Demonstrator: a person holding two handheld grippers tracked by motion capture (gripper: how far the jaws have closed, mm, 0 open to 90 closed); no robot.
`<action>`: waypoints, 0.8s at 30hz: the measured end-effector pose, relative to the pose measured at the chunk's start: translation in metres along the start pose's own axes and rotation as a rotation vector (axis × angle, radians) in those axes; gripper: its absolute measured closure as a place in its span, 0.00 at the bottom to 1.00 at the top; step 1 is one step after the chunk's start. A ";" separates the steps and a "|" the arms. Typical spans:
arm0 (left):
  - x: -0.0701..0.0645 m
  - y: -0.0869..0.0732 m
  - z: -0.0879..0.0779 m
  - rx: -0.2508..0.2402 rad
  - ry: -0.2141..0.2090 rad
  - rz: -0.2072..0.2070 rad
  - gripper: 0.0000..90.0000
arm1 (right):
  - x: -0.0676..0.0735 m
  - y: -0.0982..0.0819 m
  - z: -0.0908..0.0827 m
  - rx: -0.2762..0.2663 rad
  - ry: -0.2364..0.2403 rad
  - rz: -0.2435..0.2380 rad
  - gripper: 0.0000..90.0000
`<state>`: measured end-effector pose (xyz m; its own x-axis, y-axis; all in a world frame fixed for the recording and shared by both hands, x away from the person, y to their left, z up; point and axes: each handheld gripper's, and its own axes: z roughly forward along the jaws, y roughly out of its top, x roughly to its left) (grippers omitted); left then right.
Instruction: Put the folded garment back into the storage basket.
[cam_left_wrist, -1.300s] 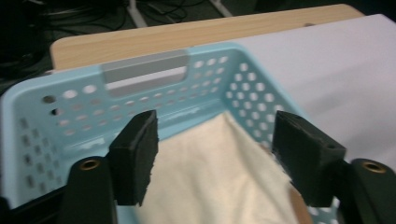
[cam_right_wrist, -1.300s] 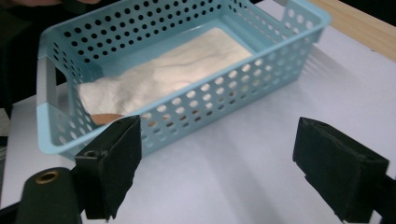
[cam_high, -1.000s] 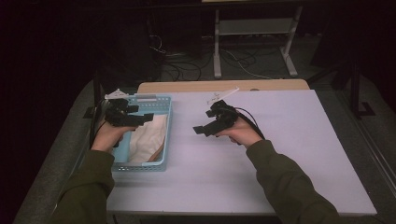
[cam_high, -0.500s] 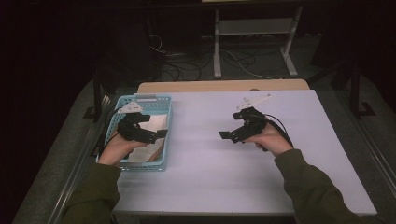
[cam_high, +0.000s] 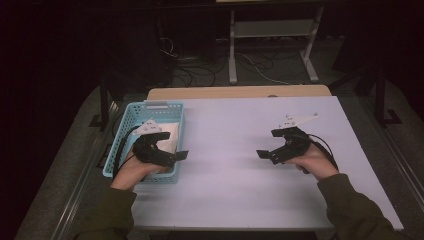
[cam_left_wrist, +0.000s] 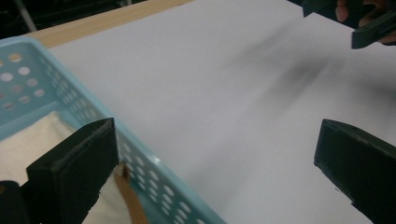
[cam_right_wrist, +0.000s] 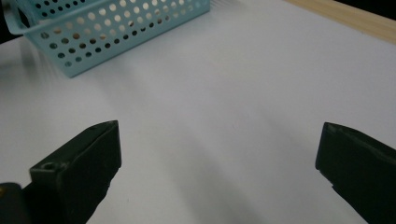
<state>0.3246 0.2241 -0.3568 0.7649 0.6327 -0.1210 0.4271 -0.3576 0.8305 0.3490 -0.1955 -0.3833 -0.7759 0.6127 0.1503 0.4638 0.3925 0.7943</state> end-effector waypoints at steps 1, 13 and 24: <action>-0.003 -0.002 0.000 -0.005 -0.001 0.003 0.00 | -0.001 -0.004 -0.002 0.001 -0.004 0.005 0.00; -0.026 -0.023 -0.010 -0.068 -0.020 0.039 0.00 | -0.002 -0.042 -0.035 0.009 -0.029 0.026 0.00; -0.035 -0.034 -0.006 -0.072 -0.043 0.051 0.00 | -0.005 -0.077 -0.064 -0.012 -0.067 0.065 0.00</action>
<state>0.2807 0.2184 -0.3782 0.8051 0.5848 -0.0995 0.3528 -0.3371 0.8729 0.2898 -0.2726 -0.4072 -0.7142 0.6808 0.1624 0.5063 0.3423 0.7915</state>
